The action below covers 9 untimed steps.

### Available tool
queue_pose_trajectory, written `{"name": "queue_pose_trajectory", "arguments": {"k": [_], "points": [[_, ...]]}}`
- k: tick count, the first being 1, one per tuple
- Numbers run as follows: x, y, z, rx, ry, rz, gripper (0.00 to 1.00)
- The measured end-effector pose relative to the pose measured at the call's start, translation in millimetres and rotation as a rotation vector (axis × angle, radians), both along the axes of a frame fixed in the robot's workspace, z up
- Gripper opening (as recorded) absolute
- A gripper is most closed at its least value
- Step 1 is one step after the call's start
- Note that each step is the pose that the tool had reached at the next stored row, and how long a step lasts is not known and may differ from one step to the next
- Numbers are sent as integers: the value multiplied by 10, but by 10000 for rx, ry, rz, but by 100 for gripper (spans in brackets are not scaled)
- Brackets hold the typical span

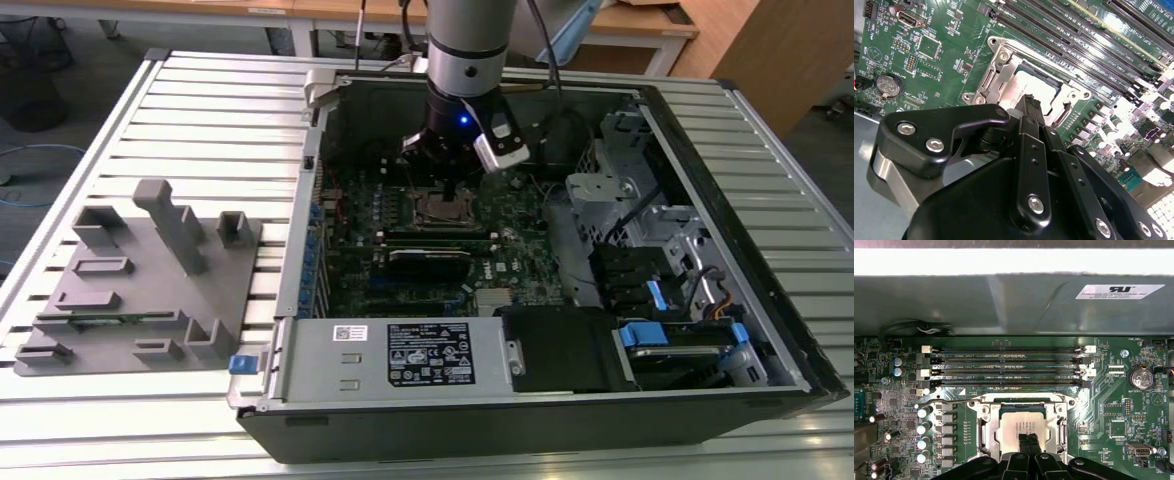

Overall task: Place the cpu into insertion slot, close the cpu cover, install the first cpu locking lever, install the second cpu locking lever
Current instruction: 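Install the first cpu locking lever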

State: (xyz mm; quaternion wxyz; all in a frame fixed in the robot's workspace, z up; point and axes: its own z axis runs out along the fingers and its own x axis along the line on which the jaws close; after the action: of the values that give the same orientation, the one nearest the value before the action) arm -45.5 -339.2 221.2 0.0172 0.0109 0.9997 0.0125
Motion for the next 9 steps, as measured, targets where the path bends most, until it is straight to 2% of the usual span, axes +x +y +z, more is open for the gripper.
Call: {"name": "queue_pose_trajectory", "arguments": {"k": [9], "points": [[-1, -1, 13, -7, 4, -1, 11]]}}
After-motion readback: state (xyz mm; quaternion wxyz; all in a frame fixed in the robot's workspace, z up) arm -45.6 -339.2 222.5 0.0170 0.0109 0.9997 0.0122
